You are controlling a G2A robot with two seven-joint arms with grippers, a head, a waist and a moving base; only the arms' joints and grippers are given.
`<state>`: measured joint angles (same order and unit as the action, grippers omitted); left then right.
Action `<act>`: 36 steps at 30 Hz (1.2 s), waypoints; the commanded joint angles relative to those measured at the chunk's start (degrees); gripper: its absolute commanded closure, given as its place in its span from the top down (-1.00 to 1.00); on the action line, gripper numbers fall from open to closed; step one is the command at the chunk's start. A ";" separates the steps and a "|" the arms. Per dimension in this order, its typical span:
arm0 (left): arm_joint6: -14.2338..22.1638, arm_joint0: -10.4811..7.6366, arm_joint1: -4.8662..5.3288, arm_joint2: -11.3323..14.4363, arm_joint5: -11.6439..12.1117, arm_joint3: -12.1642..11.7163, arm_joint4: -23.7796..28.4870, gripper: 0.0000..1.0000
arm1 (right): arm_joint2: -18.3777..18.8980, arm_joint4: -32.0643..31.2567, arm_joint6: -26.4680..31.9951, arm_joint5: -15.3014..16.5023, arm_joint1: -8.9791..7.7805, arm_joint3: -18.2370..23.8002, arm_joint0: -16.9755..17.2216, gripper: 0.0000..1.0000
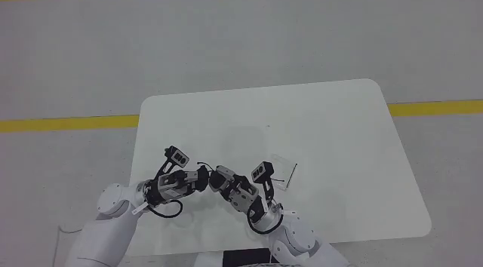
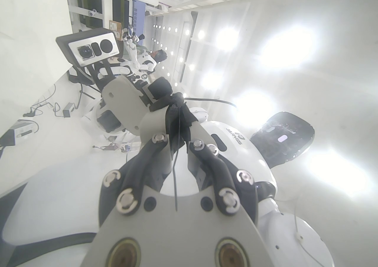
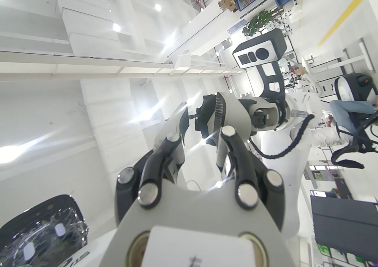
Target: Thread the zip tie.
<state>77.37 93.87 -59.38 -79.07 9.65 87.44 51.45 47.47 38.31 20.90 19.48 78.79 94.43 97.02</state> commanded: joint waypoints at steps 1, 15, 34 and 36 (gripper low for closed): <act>0.00 0.00 0.00 0.00 0.00 0.00 0.00 -1.00 | -0.06 0.27 -0.07 0.00 0.03 -0.04 -0.07 -0.62; 0.00 0.00 0.00 0.00 0.00 0.00 0.00 -1.00 | 0.38 -0.47 -0.77 0.00 0.22 0.31 0.29 -1.00; 0.00 0.00 0.00 0.00 0.00 0.00 0.00 -1.00 | 1.40 -1.51 -1.67 0.00 -0.20 0.44 1.53 -1.00; 0.00 0.00 0.00 0.00 0.00 0.00 0.00 -1.00 | 1.37 -1.62 -1.77 0.00 -0.25 0.49 1.54 -1.00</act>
<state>77.37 93.87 -59.38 -79.07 9.65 87.44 51.45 48.86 36.72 19.16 19.48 78.56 94.90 98.55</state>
